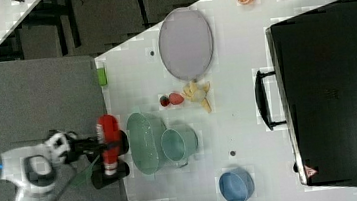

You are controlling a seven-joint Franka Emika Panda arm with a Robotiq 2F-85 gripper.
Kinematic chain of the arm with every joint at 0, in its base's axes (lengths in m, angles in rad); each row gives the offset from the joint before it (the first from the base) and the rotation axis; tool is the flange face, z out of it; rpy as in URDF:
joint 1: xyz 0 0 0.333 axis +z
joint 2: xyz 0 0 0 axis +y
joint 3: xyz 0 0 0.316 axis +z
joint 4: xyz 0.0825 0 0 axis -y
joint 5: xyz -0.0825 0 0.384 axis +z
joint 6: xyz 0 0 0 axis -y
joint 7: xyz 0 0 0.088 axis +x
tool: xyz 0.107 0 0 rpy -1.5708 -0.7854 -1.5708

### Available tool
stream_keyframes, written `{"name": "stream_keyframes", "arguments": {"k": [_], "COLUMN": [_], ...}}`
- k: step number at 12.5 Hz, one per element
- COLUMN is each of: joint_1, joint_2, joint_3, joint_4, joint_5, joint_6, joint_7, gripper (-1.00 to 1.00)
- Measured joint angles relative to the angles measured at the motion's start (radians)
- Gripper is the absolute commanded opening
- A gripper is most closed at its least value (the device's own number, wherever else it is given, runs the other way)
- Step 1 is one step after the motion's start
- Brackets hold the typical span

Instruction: Pick ketchup from strainer and place it on the table

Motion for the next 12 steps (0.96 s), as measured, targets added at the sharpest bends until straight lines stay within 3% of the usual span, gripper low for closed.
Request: {"name": "stream_keyframes", "arguments": {"k": [3, 5, 12], "joint_1": [-0.029, -0.046, -0.167], "joint_2": [-0.019, -0.022, 0.02], "joint_3": [-0.004, -0.062, -0.409], "joint_4": [0.159, 0.217, 0.222], "joint_5": [0.028, 0.021, 0.014], "joint_6": [-0.183, -0.25, -0.233], "joint_7": [-0.07, -0.165, -0.613], "gripper": [0.16, 0.16, 0.16]}}
